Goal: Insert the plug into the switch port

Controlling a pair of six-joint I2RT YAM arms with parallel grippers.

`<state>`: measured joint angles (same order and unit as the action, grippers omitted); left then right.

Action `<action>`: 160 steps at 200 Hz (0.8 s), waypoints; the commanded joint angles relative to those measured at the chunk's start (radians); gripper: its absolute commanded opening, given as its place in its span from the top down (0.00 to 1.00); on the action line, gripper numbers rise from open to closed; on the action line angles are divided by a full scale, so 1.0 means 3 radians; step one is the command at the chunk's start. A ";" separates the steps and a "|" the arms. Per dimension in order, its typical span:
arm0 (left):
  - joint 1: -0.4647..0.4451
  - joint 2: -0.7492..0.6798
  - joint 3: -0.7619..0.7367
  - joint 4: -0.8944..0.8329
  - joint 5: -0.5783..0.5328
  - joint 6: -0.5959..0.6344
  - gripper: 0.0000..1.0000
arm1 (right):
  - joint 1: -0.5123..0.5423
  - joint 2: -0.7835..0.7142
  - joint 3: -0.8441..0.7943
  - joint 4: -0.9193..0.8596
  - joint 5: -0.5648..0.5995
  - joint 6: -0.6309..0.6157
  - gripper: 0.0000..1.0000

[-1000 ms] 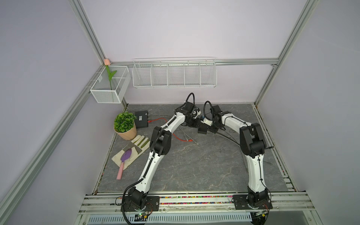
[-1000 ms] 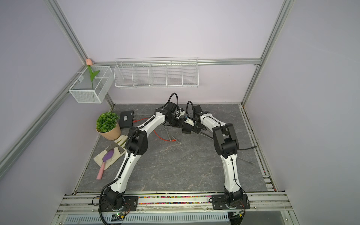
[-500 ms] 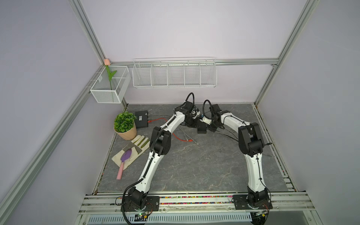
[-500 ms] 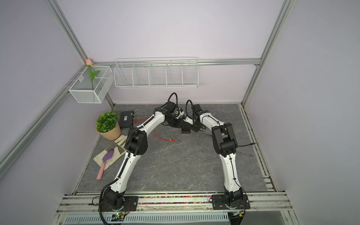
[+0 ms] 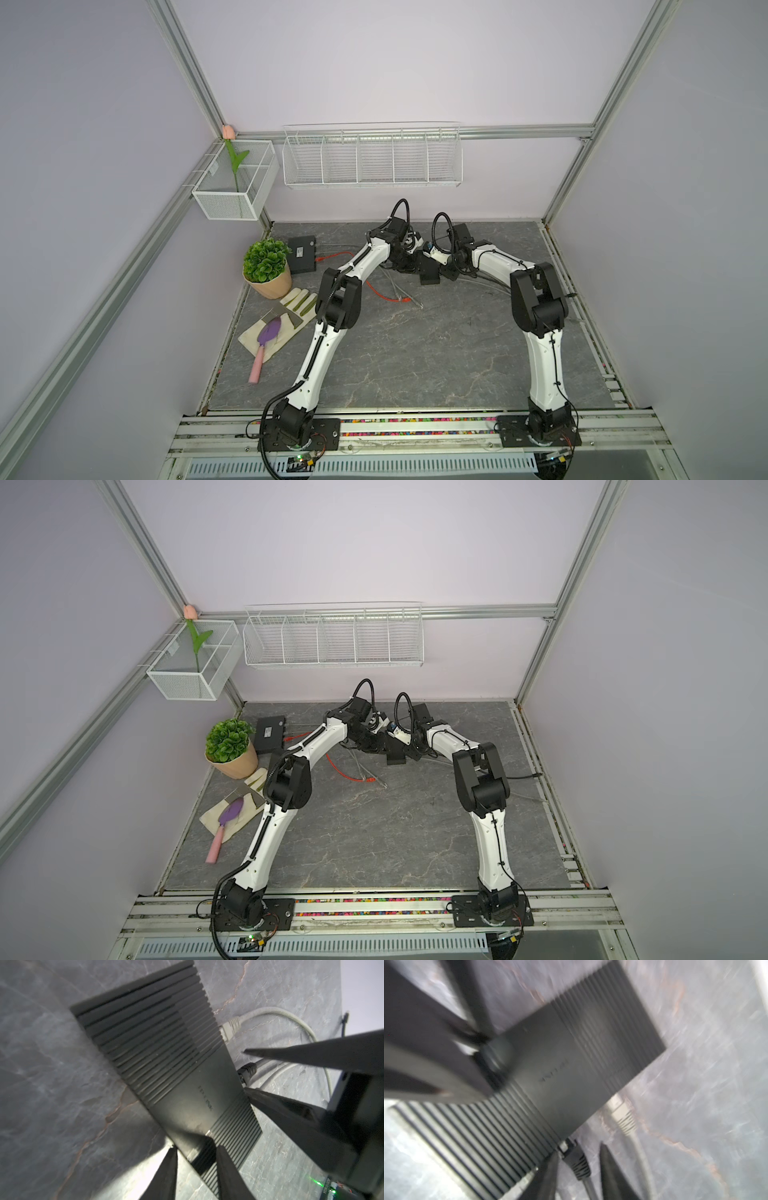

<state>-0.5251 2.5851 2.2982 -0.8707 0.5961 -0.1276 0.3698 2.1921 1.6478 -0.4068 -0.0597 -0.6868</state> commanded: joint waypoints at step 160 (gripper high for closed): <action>0.0444 -0.1623 -0.1256 0.0550 -0.0591 -0.0462 0.58 | -0.0523 -0.1376 -0.0376 0.0484 -0.0242 0.1816 0.08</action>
<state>-0.3866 2.2284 1.9682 -0.7891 0.5053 -0.2325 0.2390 1.8870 1.6032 -0.2985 -0.1558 -0.2810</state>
